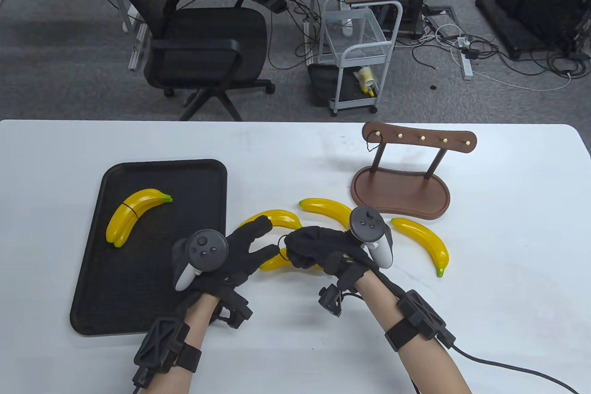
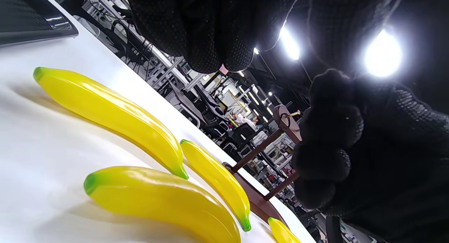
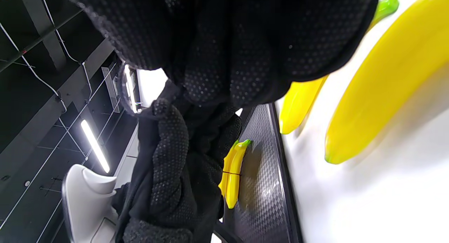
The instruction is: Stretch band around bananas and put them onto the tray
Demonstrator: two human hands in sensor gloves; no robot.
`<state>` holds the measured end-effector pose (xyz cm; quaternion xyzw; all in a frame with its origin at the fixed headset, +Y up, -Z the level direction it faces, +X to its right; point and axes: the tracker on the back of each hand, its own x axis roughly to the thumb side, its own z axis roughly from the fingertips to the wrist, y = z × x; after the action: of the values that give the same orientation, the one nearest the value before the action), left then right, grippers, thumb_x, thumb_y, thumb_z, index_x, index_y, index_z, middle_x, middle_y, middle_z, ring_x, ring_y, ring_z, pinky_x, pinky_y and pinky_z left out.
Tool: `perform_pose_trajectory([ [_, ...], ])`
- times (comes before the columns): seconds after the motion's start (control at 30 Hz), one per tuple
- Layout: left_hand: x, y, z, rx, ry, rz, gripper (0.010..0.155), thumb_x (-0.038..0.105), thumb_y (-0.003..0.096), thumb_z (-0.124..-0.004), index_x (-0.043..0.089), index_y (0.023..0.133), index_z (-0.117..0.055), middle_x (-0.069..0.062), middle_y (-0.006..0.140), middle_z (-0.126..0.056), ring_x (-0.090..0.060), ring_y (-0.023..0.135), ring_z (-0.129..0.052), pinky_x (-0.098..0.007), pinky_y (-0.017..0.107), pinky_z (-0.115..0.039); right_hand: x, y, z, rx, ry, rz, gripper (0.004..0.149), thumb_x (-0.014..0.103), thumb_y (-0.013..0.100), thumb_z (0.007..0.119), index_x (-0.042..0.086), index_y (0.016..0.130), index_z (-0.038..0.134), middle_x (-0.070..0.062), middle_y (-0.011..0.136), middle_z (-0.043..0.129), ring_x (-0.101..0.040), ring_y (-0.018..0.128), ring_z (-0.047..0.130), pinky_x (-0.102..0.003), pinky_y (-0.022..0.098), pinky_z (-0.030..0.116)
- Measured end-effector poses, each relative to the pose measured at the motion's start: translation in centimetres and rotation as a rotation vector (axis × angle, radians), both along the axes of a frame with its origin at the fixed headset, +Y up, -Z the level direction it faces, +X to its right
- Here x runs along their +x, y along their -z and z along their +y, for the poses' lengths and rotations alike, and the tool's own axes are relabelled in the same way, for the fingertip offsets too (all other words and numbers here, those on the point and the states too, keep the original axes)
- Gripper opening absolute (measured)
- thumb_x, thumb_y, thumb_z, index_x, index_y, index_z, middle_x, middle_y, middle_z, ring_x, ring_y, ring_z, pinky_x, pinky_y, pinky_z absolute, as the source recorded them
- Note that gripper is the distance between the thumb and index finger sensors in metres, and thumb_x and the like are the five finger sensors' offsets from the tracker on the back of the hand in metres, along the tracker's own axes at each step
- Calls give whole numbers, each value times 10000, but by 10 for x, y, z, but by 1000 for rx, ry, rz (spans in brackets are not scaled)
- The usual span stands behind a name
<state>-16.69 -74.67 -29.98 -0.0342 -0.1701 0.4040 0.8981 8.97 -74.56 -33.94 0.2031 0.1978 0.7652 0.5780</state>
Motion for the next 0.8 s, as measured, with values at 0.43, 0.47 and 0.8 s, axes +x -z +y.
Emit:
perform_pose_trajectory([
  [0.43, 7, 0, -5, -5, 30, -38, 744, 630, 498, -749, 282, 1120, -534, 22, 1178, -670, -294, 1074, -749, -479, 816, -623, -7, -2, -4, -14, -15, 34, 369, 337, 573, 777, 91, 842, 840, -97, 715, 965, -313, 581, 988, -501, 422, 823],
  [0.47, 7, 0, -5, -5, 29, -41, 748, 636, 494, -747, 284, 1119, -536, 22, 1179, -669, -294, 1075, -749, -479, 816, -623, -8, -2, -4, -15, -18, 36, 368, 337, 573, 777, 93, 841, 839, -97, 716, 964, -313, 581, 988, -500, 422, 822],
  [0.8, 15, -4, -2, 18, 47, -79, 807, 677, 456, -731, 281, 1127, -521, 10, 1187, -659, -292, 1083, -741, -478, 822, -619, -15, -6, -10, -32, -49, 76, 369, 341, 574, 775, 86, 831, 846, -96, 700, 971, -306, 563, 996, -495, 410, 829],
])
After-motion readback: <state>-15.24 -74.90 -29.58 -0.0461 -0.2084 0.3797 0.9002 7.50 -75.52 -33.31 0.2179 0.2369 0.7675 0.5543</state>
